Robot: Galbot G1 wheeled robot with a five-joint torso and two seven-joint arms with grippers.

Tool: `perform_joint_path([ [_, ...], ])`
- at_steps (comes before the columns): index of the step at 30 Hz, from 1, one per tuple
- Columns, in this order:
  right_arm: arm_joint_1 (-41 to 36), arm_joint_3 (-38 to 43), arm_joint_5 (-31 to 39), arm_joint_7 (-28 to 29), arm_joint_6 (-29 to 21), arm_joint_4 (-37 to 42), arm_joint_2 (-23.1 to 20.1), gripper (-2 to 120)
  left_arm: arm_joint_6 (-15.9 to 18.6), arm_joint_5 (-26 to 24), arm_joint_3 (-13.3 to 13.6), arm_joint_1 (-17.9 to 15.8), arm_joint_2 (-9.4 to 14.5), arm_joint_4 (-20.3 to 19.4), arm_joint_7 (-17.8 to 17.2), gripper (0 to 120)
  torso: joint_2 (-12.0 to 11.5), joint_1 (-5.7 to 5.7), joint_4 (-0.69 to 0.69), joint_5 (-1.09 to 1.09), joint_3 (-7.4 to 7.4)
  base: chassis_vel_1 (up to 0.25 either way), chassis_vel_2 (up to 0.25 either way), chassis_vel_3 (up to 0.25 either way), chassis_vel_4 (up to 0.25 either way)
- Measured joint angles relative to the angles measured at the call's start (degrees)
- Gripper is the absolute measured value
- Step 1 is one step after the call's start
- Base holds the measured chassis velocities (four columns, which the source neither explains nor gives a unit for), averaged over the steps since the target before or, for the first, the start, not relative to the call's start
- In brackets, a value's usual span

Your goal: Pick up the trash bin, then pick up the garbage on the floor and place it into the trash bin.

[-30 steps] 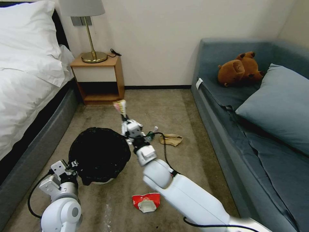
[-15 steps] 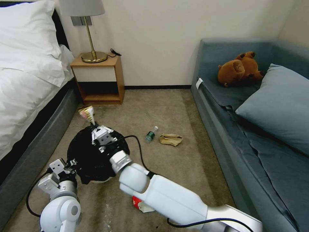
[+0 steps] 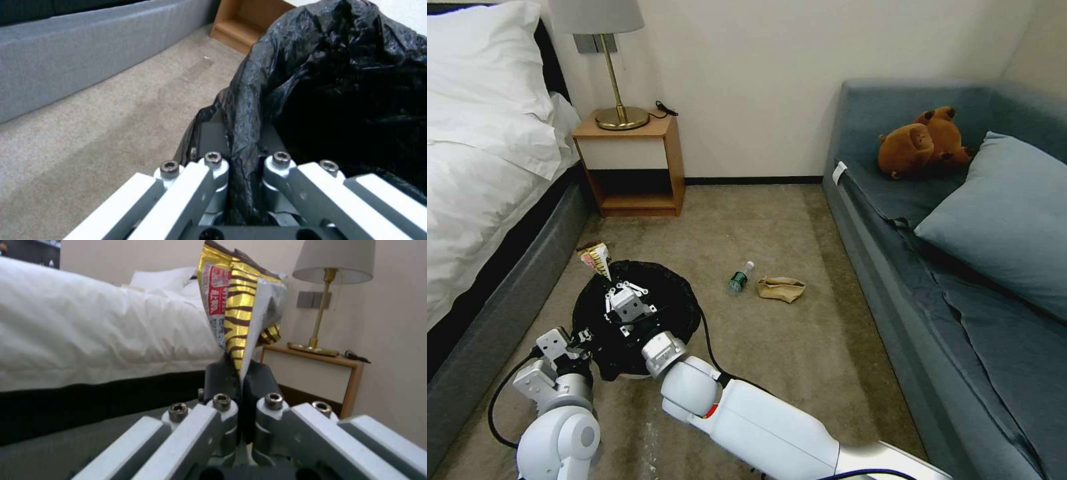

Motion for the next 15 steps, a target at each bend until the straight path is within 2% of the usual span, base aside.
perform_joint_path([
  [1,0.04,0.09,-0.1,-0.22,-0.09,0.1,-0.16,10,0.0,0.0,-0.08,0.03,0.04,0.0,0.0,4,0.0,0.0,0.0,0.0,0.0,0.0,0.0,0.0,0.0],
  [3,0.08,0.11,-0.09,-0.27,-0.17,0.18,-0.21,13,0.0,0.0,-0.11,0.04,0.05,0.0,0.01,4,0.0,0.0,0.0,0.0,0.0,0.0,0.0,0.0,0.0],
  [5,0.14,0.34,0.47,-0.9,-1.01,0.8,-0.42,24,0.0,0.0,-0.12,0.1,0.01,0.0,0.01,4,0.0,0.0,0.0,0.0,0.0,0.0,0.0,0.0,0.0],
  [8,0.11,0.47,0.71,-1.2,-1.23,0.99,-0.46,31,0.0,0.0,-0.1,0.1,-0.06,-0.01,0.01,4,0.0,0.0,0.0,0.0,0.0,0.0,0.0,0.0,0.0],
  [10,0.01,0.55,0.8,-1.74,-1.29,1.14,-0.48,41,0.03,0.0,-0.01,0.03,-0.14,-0.01,0.0,4,0.0,0.0,0.0,0.0,0.0,0.0,0.0,0.0,0.0],
  [11,0.01,0.55,0.8,-1.74,-1.29,1.14,-0.48,41,0.03,0.0,-0.01,0.03,-0.14,-0.01,0.0,4,0.0,0.0,0.0,0.0,0.0,0.0,0.0,0.0,0.0],
  [13,-0.09,0.57,0.8,-2.07,-1.35,1.38,-0.56,52,0.1,0.01,0.0,-0.06,-0.14,-0.09,-0.02,4,0.0,0.0,0.0,0.0,0.0,0.0,0.0,0.0,0.0],
  [14,-0.09,0.57,0.8,-2.07,-1.35,1.38,-0.56,52,0.1,0.01,0.0,-0.06,-0.14,-0.09,-0.02,4,0.0,0.0,0.0,0.0,0.0,0.0,0.0,0.0,0.0],
  [15,-0.13,0.65,0.89,-1.98,-1.45,1.43,-0.54,59,0.11,0.01,-0.02,-0.09,-0.1,-0.09,-0.02,4,0.0,0.0,0.0,0.0,0.0,0.0,0.0,0.0,0.0],
])
